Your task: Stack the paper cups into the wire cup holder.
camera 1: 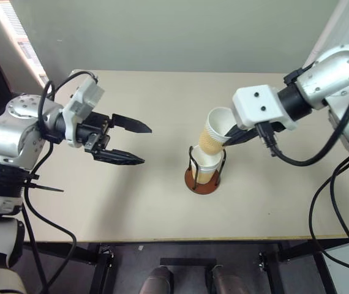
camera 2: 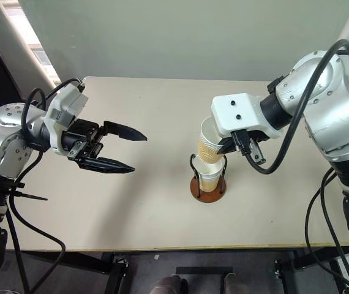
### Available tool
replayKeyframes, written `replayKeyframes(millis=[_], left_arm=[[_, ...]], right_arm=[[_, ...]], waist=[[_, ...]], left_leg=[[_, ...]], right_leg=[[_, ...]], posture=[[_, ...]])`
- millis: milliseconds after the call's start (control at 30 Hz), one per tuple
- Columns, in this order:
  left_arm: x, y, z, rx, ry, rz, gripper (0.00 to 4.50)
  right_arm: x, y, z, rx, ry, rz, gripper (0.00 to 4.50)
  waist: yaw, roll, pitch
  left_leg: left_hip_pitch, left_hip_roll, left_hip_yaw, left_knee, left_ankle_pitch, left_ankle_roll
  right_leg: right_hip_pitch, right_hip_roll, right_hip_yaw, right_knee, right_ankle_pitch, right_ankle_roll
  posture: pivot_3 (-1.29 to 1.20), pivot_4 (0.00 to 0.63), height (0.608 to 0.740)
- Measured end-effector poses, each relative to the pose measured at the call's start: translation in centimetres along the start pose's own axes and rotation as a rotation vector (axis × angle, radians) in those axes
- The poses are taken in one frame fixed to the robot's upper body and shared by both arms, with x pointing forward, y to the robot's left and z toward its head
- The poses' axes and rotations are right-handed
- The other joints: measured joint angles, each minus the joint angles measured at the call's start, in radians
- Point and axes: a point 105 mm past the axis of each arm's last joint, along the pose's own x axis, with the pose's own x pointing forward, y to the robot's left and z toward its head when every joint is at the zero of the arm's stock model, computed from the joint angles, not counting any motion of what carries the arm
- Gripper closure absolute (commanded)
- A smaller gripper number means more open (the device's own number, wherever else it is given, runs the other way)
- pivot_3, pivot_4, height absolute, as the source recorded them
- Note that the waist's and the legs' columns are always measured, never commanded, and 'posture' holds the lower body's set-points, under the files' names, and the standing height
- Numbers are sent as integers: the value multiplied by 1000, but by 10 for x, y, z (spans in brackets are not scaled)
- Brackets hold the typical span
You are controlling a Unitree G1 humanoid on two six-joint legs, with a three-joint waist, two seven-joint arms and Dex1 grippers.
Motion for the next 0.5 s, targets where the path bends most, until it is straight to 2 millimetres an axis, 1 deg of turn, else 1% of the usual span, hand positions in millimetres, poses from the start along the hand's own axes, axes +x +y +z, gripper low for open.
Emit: replayKeyframes(millis=[100, 200, 333, 500], left_arm=[[1, -1, -1, 2, 4, -6, 0], [2, -4, 0, 14, 7, -9, 0], [-1, -5, -2, 4, 3, 7, 0], [-1, -5, -1, 12, 8, 10, 0]], right_arm=[[5, -2, -2, -12, 2, 11, 4477], [7, -3, -5, -26, 8, 20, 4477], [10, -3, -9, -37, 22, 38, 4477], [14, -3, -8, -53, 17, 51, 4477]], waist=[[0, 0, 0], [-1, 0, 0], [-1, 0, 0], [-1, 0, 0]], left_leg=[[0, 0, 0, 0, 0, -1], [0, 0, 0, -1, 0, -1], [1, 0, 0, -2, 0, -1], [2, 0, 0, -2, 0, -1]], right_leg=[[0, 0, 0, 1, -1, -1], [-1, 0, 0, 2, -3, -5], [-1, 0, 0, 3, -4, -6], [-1, 0, 0, 6, -5, -8]], posture=[[0, 150, 740], [0, 150, 740], [0, 150, 740], [0, 150, 740]])
